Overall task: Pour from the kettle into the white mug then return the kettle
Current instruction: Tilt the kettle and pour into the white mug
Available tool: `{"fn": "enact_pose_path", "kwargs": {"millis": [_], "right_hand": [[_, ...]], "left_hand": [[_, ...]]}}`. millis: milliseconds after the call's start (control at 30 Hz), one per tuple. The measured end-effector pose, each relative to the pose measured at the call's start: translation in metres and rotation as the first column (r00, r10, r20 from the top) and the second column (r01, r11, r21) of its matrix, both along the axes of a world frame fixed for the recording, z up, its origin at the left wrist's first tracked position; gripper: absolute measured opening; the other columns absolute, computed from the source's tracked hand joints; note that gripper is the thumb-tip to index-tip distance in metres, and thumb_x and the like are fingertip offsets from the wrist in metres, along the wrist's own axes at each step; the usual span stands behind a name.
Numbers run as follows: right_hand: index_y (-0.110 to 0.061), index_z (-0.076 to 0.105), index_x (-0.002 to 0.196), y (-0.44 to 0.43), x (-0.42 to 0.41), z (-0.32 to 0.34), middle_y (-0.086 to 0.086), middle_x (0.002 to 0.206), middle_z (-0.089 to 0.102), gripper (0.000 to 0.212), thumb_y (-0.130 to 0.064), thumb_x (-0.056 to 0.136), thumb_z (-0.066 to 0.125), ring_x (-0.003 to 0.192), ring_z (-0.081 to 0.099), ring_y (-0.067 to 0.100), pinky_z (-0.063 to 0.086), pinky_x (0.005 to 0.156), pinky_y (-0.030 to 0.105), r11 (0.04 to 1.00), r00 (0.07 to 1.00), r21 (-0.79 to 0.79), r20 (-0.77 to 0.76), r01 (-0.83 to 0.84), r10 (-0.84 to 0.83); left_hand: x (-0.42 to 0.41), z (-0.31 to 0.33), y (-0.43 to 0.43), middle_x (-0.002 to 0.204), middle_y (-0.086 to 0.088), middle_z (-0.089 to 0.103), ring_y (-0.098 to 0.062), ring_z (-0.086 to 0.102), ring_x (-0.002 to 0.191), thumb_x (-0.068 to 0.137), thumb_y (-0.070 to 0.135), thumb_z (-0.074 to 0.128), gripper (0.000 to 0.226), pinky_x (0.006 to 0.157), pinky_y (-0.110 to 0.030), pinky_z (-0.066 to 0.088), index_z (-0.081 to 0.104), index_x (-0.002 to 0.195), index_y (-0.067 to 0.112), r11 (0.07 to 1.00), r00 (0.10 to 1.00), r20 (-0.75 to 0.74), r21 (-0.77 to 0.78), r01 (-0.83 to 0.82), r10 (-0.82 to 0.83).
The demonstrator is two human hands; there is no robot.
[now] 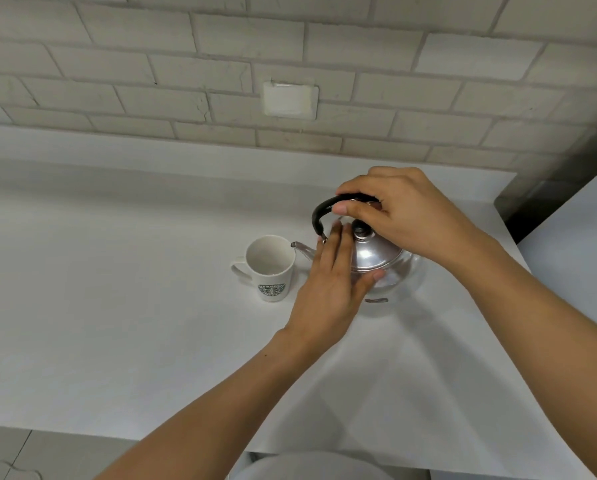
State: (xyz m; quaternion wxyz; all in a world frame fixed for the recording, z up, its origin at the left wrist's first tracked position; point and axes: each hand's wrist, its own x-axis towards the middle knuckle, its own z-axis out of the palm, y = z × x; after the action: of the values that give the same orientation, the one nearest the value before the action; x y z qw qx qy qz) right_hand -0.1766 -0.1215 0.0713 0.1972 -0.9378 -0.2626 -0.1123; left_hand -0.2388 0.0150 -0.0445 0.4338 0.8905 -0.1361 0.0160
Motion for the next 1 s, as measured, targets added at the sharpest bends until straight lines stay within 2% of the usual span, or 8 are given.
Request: {"fn": "enact_pose_path", "kwargs": {"millis": [233, 333, 400, 600, 733, 800, 900, 1000], "right_hand": [[-0.033, 0.07, 0.126, 0.025, 0.006, 0.013, -0.013, 0.091, 0.054, 0.04, -0.056, 0.097, 0.055, 0.094, 0.062, 0.016, 0.053, 0.076, 0.038, 0.981, 0.996, -0.172, 0.005, -0.09, 0.092], [-0.033, 0.069, 0.127, 0.036, 0.008, 0.019, -0.008, 0.098, 0.061, 0.041, -0.057, 0.097, 0.053, 0.101, 0.063, 0.019, 0.05, 0.073, 0.035, 0.965, 0.992, -0.237, 0.025, -0.112, 0.121], [-0.032, 0.07, 0.126, 0.042, 0.01, 0.025, -0.005, 0.1, 0.062, 0.041, -0.057, 0.098, 0.052, 0.101, 0.063, 0.021, 0.049, 0.071, 0.035, 0.951, 0.99, -0.285, 0.03, -0.123, 0.137], [-0.034, 0.07, 0.126, 0.058, 0.011, 0.039, -0.012, 0.092, 0.047, 0.041, -0.057, 0.099, 0.05, 0.103, 0.061, 0.02, 0.051, 0.072, 0.037, 0.905, 0.984, -0.398, 0.019, -0.153, 0.175], [-0.034, 0.07, 0.128, 0.064, 0.013, 0.045, -0.008, 0.097, 0.052, 0.039, -0.055, 0.1, 0.051, 0.107, 0.06, 0.021, 0.047, 0.071, 0.035, 0.881, 0.979, -0.438, 0.009, -0.181, 0.206], [-0.033, 0.07, 0.128, 0.066, 0.014, 0.046, -0.007, 0.099, 0.054, 0.04, -0.055, 0.1, 0.051, 0.107, 0.061, 0.021, 0.044, 0.07, 0.034, 0.869, 0.976, -0.457, 0.011, -0.186, 0.215], [-0.033, 0.07, 0.127, 0.068, 0.014, 0.05, -0.011, 0.094, 0.046, 0.039, -0.054, 0.1, 0.051, 0.107, 0.061, 0.021, 0.038, 0.067, 0.032, 0.857, 0.975, -0.482, 0.025, -0.183, 0.223], [-0.031, 0.071, 0.126, 0.071, 0.015, 0.053, -0.008, 0.095, 0.052, 0.04, -0.054, 0.101, 0.051, 0.104, 0.061, 0.021, 0.037, 0.064, 0.031, 0.842, 0.97, -0.505, 0.038, -0.187, 0.239]], "left_hand": [[-0.005, 0.0, 0.0, 0.179, 0.006, 0.001, -0.011, 0.003, 0.165, 0.107, 0.055, 0.044, 0.082, 0.128, -0.025, 0.013, 0.002, 0.17, 0.022, 0.99, 0.997, -0.059, -0.126, -0.06, 0.053], [-0.006, 0.002, 0.001, 0.179, 0.007, 0.004, -0.007, 0.005, 0.164, 0.107, 0.054, 0.045, 0.082, 0.123, -0.017, 0.009, 0.002, 0.17, 0.022, 0.978, 0.995, -0.072, -0.192, -0.085, 0.072], [-0.006, 0.005, 0.002, 0.179, 0.006, 0.008, -0.006, 0.007, 0.164, 0.107, 0.053, 0.046, 0.081, 0.127, -0.019, 0.012, 0.004, 0.17, 0.021, 0.967, 0.995, -0.065, -0.24, -0.091, 0.077], [-0.005, 0.013, 0.003, 0.177, 0.006, 0.018, -0.006, 0.014, 0.163, 0.109, 0.047, 0.049, 0.077, 0.131, -0.033, 0.022, 0.011, 0.17, 0.021, 0.936, 0.995, -0.051, -0.338, -0.099, 0.087], [-0.004, 0.015, 0.001, 0.175, 0.002, 0.022, -0.01, 0.018, 0.163, 0.109, 0.044, 0.05, 0.074, 0.129, -0.039, 0.027, 0.015, 0.169, 0.019, 0.92, 0.994, -0.036, -0.376, -0.109, 0.103], [-0.005, 0.016, 0.0, 0.175, 0.002, 0.023, -0.009, 0.02, 0.162, 0.109, 0.044, 0.05, 0.073, 0.129, -0.038, 0.027, 0.016, 0.169, 0.018, 0.913, 0.993, -0.035, -0.391, -0.117, 0.112], [-0.005, 0.018, -0.002, 0.174, 0.002, 0.025, -0.008, 0.023, 0.161, 0.109, 0.045, 0.049, 0.073, 0.127, -0.034, 0.029, 0.016, 0.169, 0.019, 0.908, 0.993, -0.026, -0.401, -0.119, 0.119], [-0.004, 0.02, -0.002, 0.173, 0.002, 0.026, -0.008, 0.025, 0.16, 0.108, 0.046, 0.049, 0.073, 0.124, -0.025, 0.027, 0.017, 0.169, 0.02, 0.902, 0.992, -0.016, -0.415, -0.117, 0.122]]}}
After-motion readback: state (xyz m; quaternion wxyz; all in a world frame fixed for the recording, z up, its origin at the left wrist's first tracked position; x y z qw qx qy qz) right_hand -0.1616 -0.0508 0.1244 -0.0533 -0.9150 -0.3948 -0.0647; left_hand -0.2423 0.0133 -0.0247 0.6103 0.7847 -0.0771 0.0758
